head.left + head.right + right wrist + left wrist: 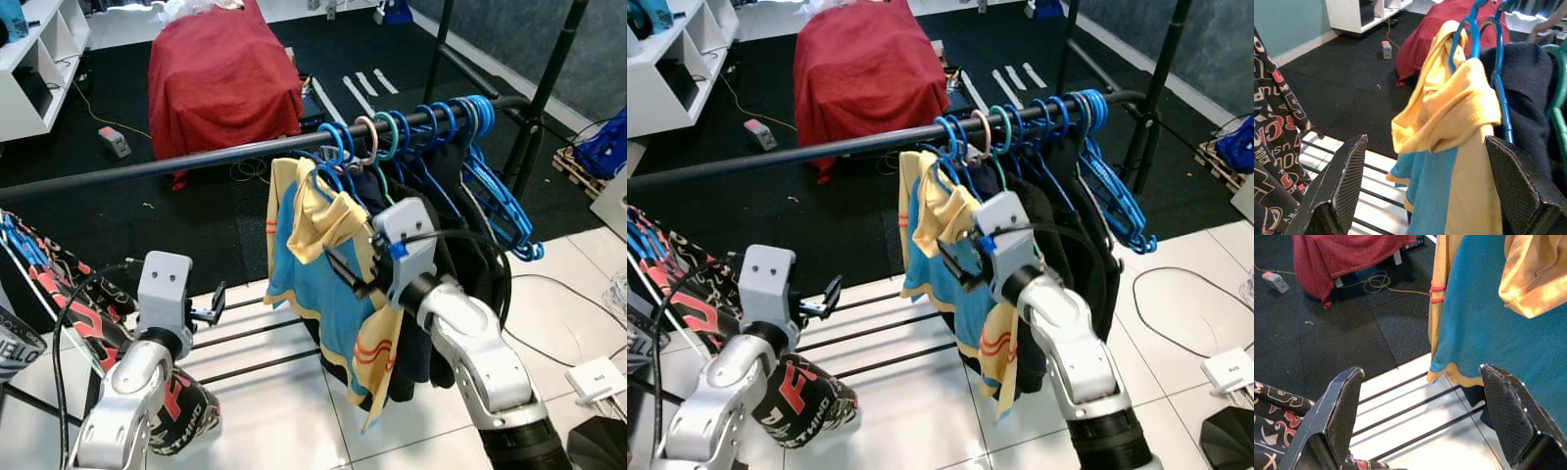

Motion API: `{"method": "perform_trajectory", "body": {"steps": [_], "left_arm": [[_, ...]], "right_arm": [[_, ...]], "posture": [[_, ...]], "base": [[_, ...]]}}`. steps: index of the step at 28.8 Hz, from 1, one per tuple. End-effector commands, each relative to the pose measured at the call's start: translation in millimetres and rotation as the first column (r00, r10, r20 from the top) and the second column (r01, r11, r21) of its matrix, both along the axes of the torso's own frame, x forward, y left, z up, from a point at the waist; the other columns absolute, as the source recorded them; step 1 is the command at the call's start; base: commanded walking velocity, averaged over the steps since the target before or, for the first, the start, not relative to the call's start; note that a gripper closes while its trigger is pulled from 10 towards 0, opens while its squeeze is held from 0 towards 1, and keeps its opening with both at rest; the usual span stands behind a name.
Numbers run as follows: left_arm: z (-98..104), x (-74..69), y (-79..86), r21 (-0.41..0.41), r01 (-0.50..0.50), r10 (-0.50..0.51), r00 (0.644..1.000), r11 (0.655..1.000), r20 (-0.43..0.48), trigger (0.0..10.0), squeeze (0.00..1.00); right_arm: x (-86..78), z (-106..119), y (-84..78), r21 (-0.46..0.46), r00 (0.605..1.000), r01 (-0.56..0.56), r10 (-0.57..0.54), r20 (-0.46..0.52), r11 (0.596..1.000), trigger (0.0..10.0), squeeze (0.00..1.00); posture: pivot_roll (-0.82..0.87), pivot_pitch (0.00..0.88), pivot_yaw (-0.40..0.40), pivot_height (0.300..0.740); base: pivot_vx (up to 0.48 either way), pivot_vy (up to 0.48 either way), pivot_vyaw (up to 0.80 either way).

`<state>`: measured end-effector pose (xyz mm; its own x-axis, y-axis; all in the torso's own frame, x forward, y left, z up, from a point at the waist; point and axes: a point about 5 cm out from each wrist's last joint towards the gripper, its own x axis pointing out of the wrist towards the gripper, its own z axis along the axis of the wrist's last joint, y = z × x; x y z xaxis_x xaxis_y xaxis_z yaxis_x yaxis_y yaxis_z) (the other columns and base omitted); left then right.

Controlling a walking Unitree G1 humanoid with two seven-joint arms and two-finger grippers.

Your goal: Hang hanger

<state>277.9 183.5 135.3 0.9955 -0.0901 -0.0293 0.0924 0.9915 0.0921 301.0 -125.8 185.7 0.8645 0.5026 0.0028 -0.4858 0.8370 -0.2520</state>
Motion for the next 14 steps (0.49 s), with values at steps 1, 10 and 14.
{"method": "perform_trajectory", "body": {"steps": [1, 10, 14], "left_arm": [[-2.8, -2.6, 4.5, 0.006, -0.013, 0.013, 1.000, 1.000, -0.019, 10.0, 0.00], [-3.4, -1.8, 3.2, 0.004, -0.009, 0.009, 1.000, 1.000, -0.021, 10.0, 0.00], [-3.5, -1.8, 3.4, 0.005, -0.009, 0.010, 1.000, 1.000, -0.021, 10.0, 0.00]], "right_arm": [[-7.1, -10.3, -0.9, -0.003, 0.999, 0.009, -0.010, -0.045, 1.000, 10.0, 0.00], [-9.9, -13.6, -5.3, 0.011, 0.998, 0.035, -0.035, -0.056, 0.999, 10.0, 0.00], [-10.1, -5.9, -2.3, 0.042, 1.000, 0.013, -0.012, -0.024, 0.999, 10.0, 0.00]], "posture": [[-0.06, 0.177, 0.078, 0.740], [-0.06, 0.170, 0.079, 0.740], [-0.06, 0.169, 0.078, 0.740]], "base": [[0.000, 0.000, 0.00], [0.000, 0.000, 0.00], [0.000, 0.000, 0.00]]}}
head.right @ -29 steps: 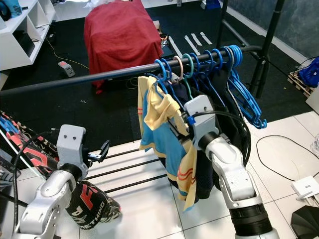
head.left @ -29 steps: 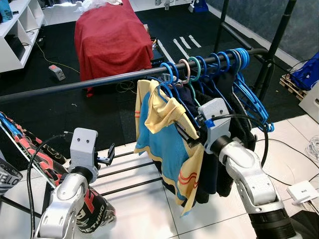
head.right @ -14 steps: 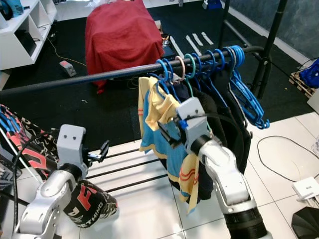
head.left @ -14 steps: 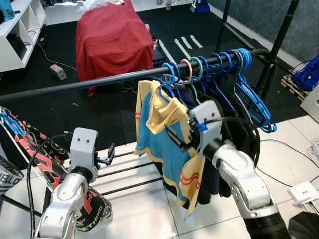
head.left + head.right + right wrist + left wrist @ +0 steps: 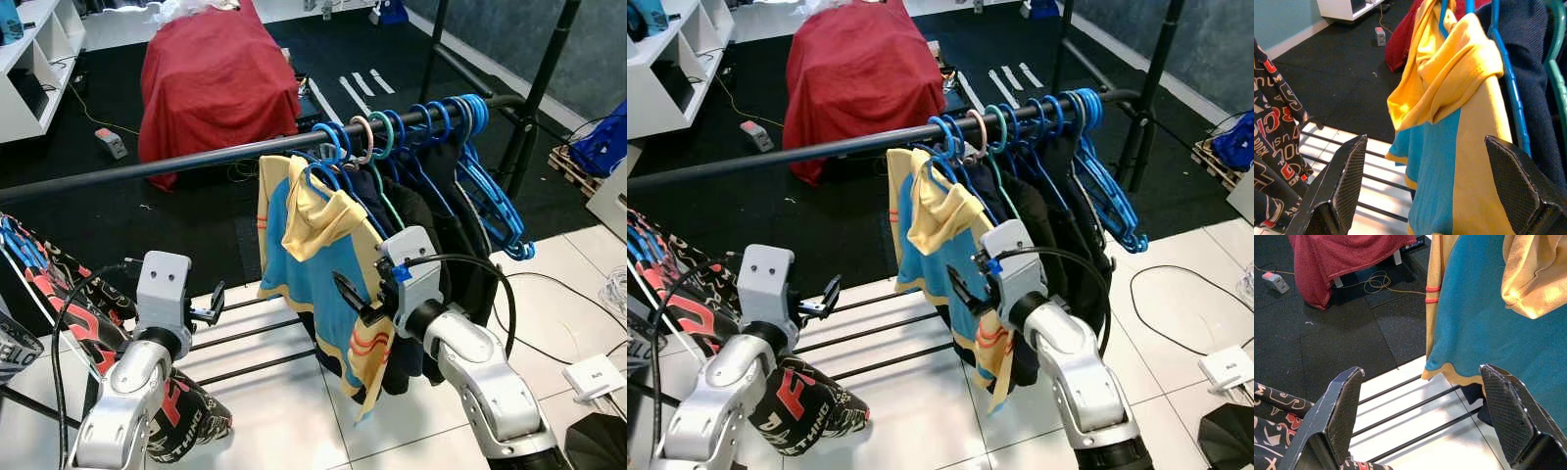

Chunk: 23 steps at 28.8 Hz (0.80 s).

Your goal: Hang hanger

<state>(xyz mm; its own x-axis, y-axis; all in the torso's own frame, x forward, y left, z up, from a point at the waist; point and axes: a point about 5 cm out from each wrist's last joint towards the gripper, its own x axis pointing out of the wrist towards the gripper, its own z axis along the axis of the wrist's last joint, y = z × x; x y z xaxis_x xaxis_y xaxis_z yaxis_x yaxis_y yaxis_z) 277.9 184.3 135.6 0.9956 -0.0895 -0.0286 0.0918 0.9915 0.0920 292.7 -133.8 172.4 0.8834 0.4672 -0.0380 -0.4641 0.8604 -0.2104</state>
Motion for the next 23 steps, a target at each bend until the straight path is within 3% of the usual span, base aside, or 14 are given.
{"method": "perform_trajectory", "body": {"steps": [1, 12, 23], "left_arm": [[-3.8, -1.8, 2.6, 0.005, -0.009, 0.009, 1.000, 1.000, -0.022, 10.0, 0.00], [-4.2, -2.3, 2.1, 0.005, -0.007, 0.007, 1.000, 1.000, -0.023, 10.0, 0.00], [-4.0, -3.3, 2.8, 0.006, -0.010, 0.010, 1.000, 1.000, -0.022, 10.0, 0.00]], "right_arm": [[-1.8, 7.4, 5.6, 0.024, 0.999, -0.028, 0.027, 0.034, 0.999, 10.0, 0.00], [-1.6, 23.5, 7.4, 0.057, 0.993, -0.065, 0.059, 0.101, 0.996, 10.0, 0.00], [6.5, 25.1, -1.1, 0.029, 0.993, -0.011, 0.008, 0.115, 1.000, 10.0, 0.00]], "posture": [[-0.06, 0.169, 0.078, 0.740], [-0.06, 0.164, 0.075, 0.740], [-0.05, 0.170, 0.075, 0.740]], "base": [[0.000, 0.000, 0.00], [0.000, 0.000, 0.00], [0.000, 0.000, 0.00]]}}
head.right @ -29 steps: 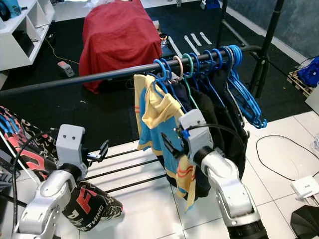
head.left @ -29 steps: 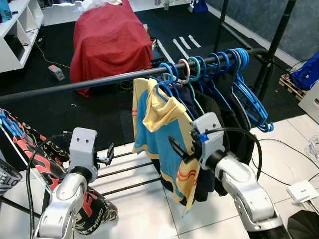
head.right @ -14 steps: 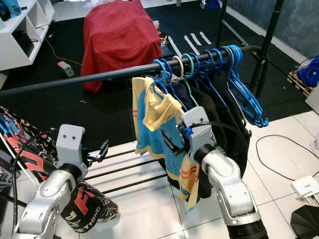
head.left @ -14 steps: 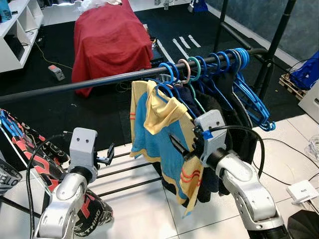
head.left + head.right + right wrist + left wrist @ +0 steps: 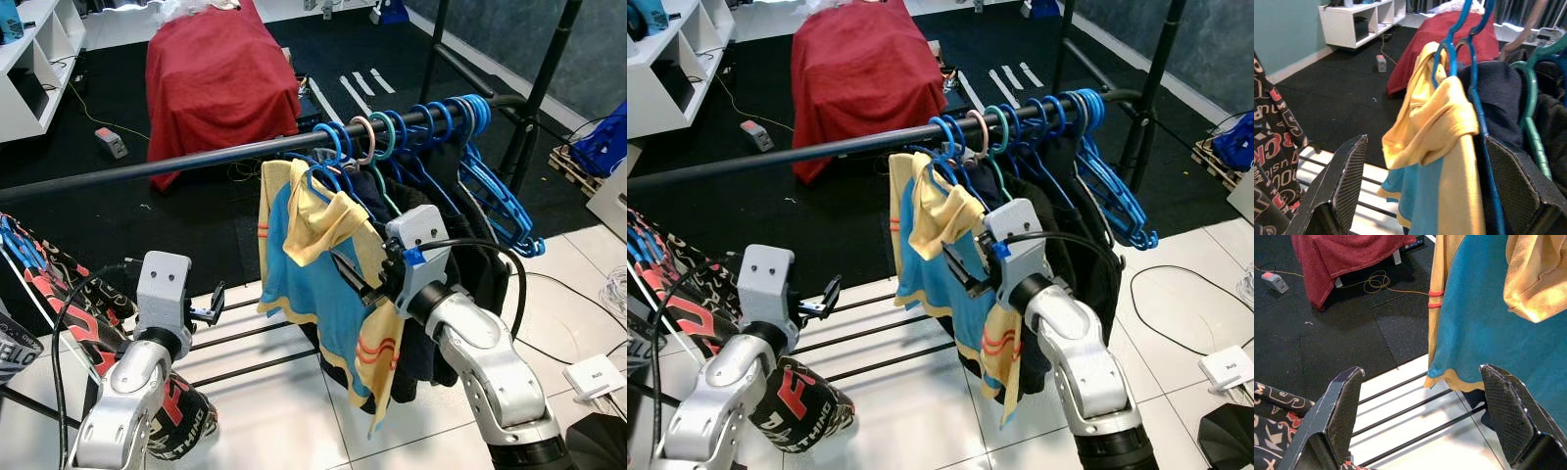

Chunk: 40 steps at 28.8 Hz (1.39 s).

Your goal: Hang hanger

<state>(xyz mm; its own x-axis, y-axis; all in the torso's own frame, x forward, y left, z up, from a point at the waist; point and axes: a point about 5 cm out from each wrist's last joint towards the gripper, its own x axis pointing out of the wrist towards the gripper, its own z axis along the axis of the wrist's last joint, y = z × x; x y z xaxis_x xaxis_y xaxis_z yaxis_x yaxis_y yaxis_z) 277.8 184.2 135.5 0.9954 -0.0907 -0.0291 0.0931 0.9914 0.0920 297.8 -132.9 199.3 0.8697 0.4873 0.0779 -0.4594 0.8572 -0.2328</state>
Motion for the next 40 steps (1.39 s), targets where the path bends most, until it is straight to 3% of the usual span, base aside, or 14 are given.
{"method": "perform_trajectory", "body": {"steps": [1, 13, 23, 40], "left_arm": [[-3.9, -3.2, 2.9, 0.005, -0.011, 0.011, 1.000, 1.000, -0.022, 10.0, 0.00], [-3.0, -3.6, 3.7, 0.010, -0.012, 0.012, 1.000, 1.000, -0.021, 10.0, 0.00], [-2.7, -3.8, 3.4, 0.009, -0.013, 0.013, 1.000, 1.000, -0.020, 10.0, 0.00], [-2.4, -4.6, 3.5, 0.011, -0.013, 0.013, 1.000, 1.000, -0.020, 10.0, 0.00]], "right_arm": [[1.3, -1.8, -2.0, -0.005, 1.000, 0.014, -0.014, 0.002, 1.000, 10.0, 0.00], [2.7, -14.1, -1.8, -0.042, 0.998, 0.003, -0.005, -0.061, 0.999, 10.0, 0.00], [2.6, -8.0, 2.3, -0.033, 0.999, -0.036, 0.036, -0.025, 0.999, 10.0, 0.00], [5.9, -23.0, -2.3, -0.016, 0.990, -0.009, 0.007, -0.140, 1.000, 10.0, 0.00]], "posture": [[-0.05, 0.170, 0.075, 0.740], [-0.05, 0.175, 0.076, 0.740], [-0.05, 0.175, 0.075, 0.740], [-0.04, 0.176, 0.076, 0.740]], "base": [[0.000, 0.000, 0.00], [0.000, 0.000, 0.00], [0.000, 0.000, 0.00], [0.000, 0.000, 0.00]]}}
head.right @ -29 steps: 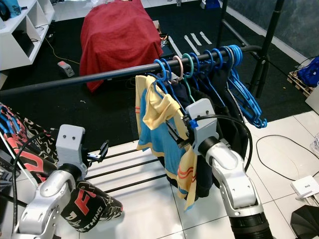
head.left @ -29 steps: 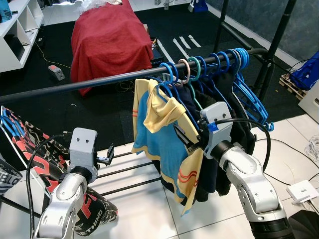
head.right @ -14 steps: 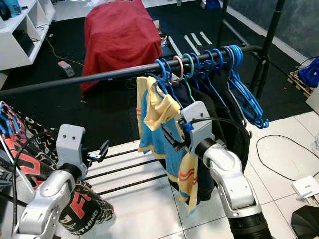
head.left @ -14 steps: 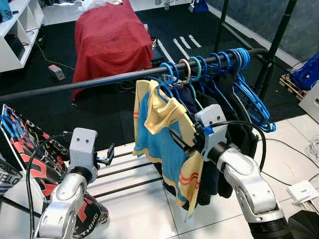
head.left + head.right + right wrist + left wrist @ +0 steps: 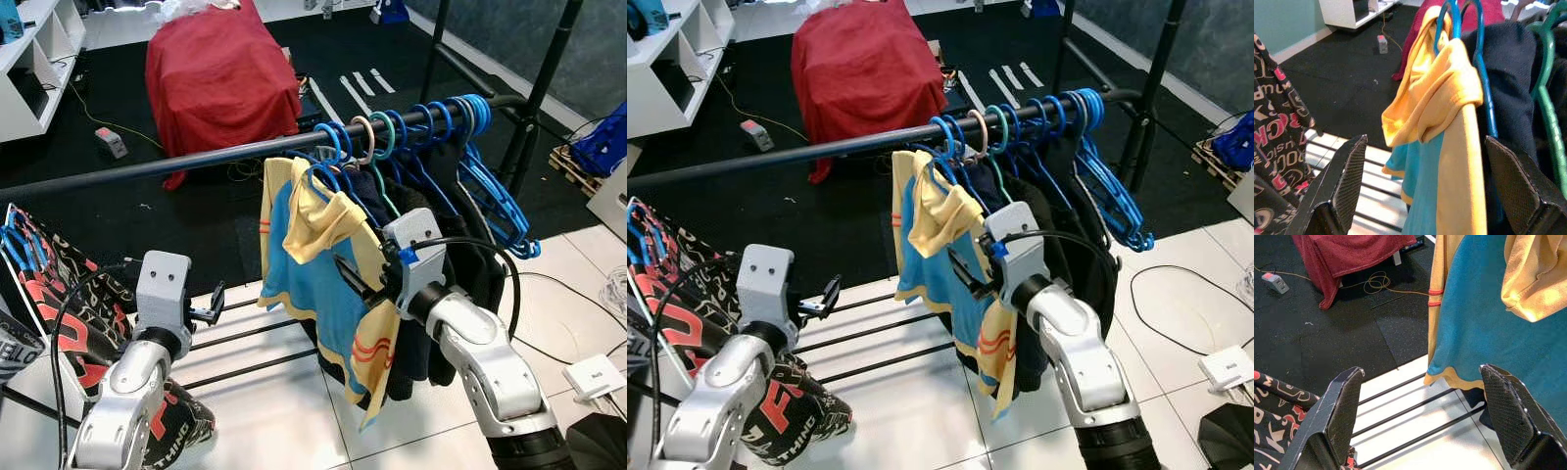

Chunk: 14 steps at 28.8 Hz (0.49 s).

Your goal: Hang hanger

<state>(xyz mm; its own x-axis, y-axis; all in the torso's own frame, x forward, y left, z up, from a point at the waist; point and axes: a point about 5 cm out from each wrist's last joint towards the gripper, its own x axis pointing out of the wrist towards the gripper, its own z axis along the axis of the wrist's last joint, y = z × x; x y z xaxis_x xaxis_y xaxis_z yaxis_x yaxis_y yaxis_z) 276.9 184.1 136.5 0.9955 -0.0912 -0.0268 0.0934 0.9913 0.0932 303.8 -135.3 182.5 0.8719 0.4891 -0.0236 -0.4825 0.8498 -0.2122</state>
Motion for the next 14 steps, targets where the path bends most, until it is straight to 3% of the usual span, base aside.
{"method": "perform_trajectory", "body": {"steps": [1, 14], "left_arm": [[-3.4, -3.5, 3.7, 0.010, -0.014, 0.014, 1.000, 1.000, -0.022, 10.0, 0.00], [-4.4, -3.3, 3.2, 0.008, -0.015, 0.015, 1.000, 1.000, -0.024, 10.0, 0.00]], "right_arm": [[-0.5, -8.2, 0.7, 0.018, 0.998, -0.014, 0.015, -0.057, 1.000, 10.0, 0.00], [2.5, -23.8, -7.1, -0.051, 0.986, 0.015, -0.023, -0.167, 0.999, 10.0, 0.00]], "posture": [[-0.04, 0.176, 0.076, 0.740], [-0.04, 0.170, 0.074, 0.740]], "base": [[0.000, 0.000, 0.00], [0.000, 0.000, 0.00]]}}
